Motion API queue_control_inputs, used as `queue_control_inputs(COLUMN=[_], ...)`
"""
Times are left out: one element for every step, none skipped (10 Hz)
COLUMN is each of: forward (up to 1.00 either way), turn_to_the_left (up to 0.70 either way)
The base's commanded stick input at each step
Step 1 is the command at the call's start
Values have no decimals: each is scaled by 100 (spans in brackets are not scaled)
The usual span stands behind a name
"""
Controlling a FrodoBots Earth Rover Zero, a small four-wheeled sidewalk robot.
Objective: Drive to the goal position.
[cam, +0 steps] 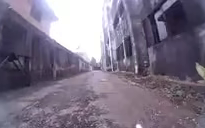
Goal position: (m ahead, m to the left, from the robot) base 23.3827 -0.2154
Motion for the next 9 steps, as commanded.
queue_control_inputs(forward=[70, 70, 70, 70, 70, 70, 70, 70, 70], turn_to_the_left=[0, 0, 0, 0, 0, 0, 0, 0, 0])
